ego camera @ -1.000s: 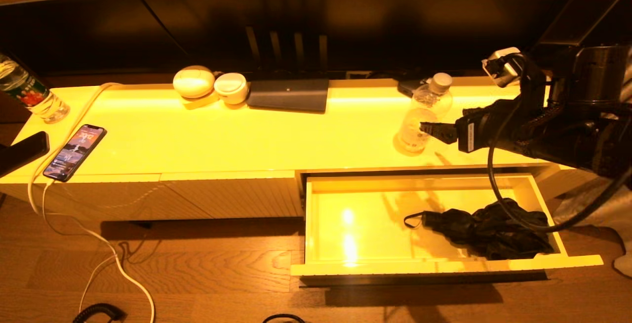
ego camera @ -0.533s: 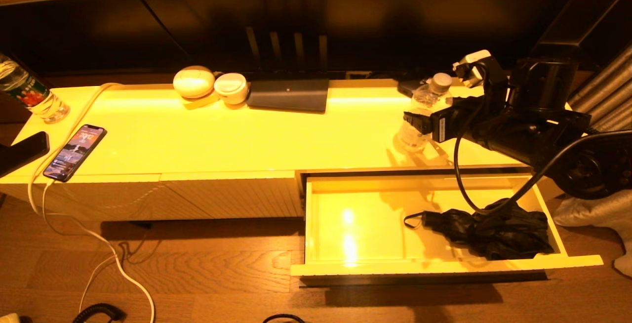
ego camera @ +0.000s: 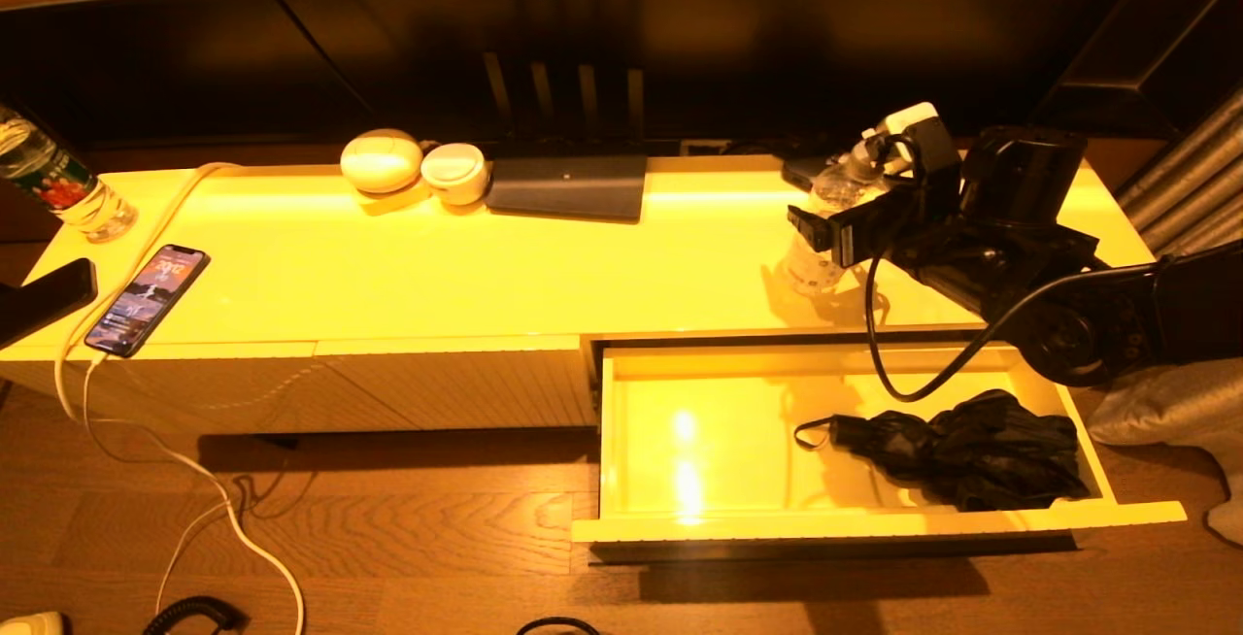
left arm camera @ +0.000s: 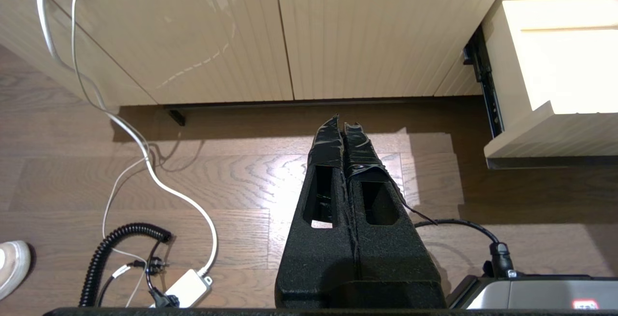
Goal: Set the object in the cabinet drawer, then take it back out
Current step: Put the mineral water in the drawer
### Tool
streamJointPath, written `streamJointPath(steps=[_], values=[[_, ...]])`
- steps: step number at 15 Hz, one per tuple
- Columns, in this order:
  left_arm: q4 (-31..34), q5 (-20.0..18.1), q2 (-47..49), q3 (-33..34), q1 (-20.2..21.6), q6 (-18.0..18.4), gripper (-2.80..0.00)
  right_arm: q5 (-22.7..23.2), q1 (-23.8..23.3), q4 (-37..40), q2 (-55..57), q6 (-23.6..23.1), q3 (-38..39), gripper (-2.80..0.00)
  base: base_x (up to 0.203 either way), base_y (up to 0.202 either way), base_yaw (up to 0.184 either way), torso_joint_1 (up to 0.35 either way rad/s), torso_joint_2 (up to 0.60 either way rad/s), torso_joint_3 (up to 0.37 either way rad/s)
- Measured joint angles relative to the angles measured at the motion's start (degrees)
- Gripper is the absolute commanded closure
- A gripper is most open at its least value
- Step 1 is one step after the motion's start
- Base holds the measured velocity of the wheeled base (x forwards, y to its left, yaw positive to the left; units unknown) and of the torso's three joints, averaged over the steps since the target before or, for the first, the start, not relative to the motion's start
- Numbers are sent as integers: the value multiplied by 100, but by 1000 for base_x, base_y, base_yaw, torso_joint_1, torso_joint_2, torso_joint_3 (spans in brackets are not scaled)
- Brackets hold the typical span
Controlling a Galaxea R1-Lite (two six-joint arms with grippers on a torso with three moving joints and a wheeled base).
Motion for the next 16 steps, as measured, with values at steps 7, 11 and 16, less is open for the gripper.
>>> streamJointPath(steps=[7,11,16], values=[[-2,0,0,0,0,3,0,-285,15,-247,356,-233,-538,-280,0,0,0,0,0,0],[-2,0,0,0,0,0,0,-304,90,-513,488,-244,-660,-280,0,0,0,0,0,0],[0,0,0,0,0,1,0,-574,246,-640,567,-296,-717,0,0,0,0,0,0,0]])
